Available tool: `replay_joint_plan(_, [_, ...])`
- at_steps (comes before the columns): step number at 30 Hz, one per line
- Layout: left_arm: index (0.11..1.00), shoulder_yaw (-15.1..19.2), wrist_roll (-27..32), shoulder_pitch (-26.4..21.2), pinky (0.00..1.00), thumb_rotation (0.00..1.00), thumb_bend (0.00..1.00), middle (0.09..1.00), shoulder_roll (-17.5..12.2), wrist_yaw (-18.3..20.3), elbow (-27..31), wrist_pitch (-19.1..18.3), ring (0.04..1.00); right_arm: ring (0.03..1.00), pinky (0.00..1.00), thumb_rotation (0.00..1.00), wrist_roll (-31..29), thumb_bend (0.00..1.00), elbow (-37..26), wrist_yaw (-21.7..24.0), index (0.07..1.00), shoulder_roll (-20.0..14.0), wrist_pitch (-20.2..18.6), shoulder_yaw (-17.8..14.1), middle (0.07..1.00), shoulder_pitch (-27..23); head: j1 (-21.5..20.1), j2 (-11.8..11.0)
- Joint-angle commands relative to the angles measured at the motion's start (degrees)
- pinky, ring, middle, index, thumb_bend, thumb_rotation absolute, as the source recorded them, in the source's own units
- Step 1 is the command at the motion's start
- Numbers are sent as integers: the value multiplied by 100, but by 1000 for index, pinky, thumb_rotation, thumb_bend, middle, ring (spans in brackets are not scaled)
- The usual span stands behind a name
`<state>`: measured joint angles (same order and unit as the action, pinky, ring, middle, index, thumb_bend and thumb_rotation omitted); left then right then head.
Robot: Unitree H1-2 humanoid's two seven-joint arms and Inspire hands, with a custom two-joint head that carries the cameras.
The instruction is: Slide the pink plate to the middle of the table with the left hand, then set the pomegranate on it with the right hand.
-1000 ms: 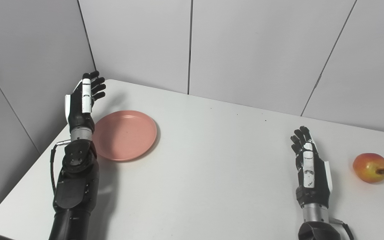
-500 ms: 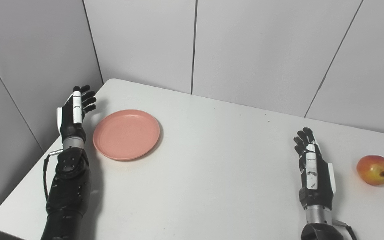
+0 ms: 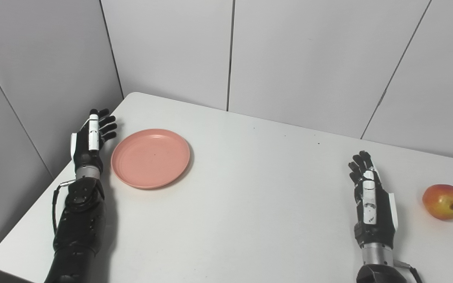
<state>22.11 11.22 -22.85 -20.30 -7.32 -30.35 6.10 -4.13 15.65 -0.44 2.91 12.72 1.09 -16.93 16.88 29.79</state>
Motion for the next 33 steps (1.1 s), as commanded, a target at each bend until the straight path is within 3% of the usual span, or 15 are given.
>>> replay_joint_plan(1, [751,-84,76,-225,759,1000,416,768,-62,203,60,218,777,923,974,928,4,580,193,51,915,-75,52,-57,917,198,-2,-9])
replay_joint_plan(11, [749,-202,246,-265,785,1000,428,769,20,449,-6,220,783,916,962,925,-8,573,216,46,914,-65,63,-75,911,178,-3,-2])
replay_joint_plan(16, [768,-283,355,-288,785,1000,423,780,-7,706,-184,398,787,921,974,911,-45,569,214,58,913,-60,46,-86,914,169,1,-4])
replay_joint_plan(30, [773,-534,508,-233,777,1000,414,789,203,886,299,34,787,926,974,931,-16,568,232,53,921,-85,48,-74,919,158,3,8])
replay_joint_plan(33, [756,-596,499,-243,766,1000,400,776,324,854,475,-207,777,923,976,927,-29,578,203,57,918,-85,2,-76,919,164,8,13])
